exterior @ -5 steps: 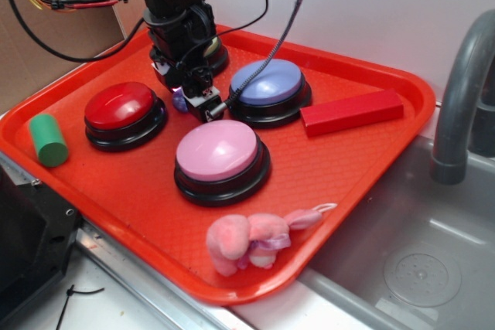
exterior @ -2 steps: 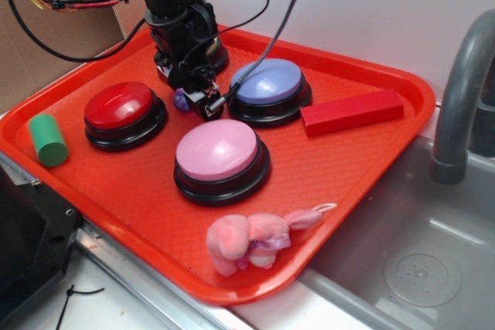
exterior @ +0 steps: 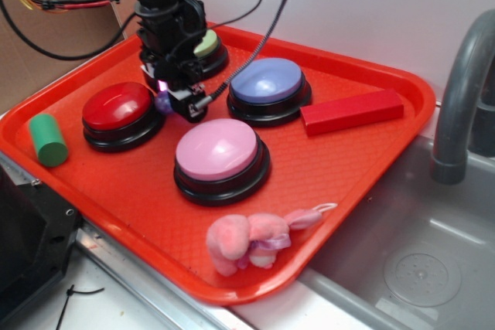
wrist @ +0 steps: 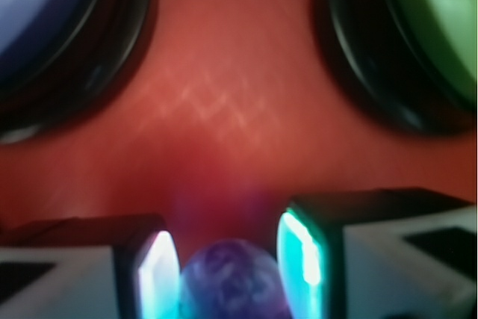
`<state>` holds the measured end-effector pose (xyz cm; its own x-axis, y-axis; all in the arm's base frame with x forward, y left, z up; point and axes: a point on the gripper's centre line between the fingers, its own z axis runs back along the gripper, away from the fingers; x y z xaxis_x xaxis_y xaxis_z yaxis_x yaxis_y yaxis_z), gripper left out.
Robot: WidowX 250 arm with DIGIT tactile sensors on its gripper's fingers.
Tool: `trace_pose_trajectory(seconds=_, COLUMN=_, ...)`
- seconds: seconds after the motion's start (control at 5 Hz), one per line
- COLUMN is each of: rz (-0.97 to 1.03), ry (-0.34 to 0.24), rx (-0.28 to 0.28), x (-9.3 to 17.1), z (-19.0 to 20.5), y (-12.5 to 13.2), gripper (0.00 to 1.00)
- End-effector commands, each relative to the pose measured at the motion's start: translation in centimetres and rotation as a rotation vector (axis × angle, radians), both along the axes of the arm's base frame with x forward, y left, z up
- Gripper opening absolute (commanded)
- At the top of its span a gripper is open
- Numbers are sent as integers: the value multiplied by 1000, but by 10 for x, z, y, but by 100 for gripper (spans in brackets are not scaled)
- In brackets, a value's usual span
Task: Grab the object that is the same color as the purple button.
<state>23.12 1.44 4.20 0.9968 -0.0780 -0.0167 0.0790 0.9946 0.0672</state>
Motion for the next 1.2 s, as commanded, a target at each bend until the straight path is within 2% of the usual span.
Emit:
trace_pose_trajectory(seconds=0.0, rz=-44, ry=-65, rx=6, x=-7, z=69, y=-9, gripper=0)
trace_pose_trajectory(seconds=0.4, rz=14, ry=-66, rx=-18, x=-38, z=112, y=-14, gripper=0)
trace_pose_trajectory(seconds=0.6, rz=54, ry=-76, rx=-4, x=-51, z=125, y=-18, gripper=0)
trace_pose_trajectory(seconds=0.8, rz=101, ry=-84, rx=8, x=-55, z=130, y=-19, gripper=0)
trace_pose_trajectory(seconds=1.0, rz=71, ry=-65, rx=-20, x=-52, z=125, y=-17, gripper=0)
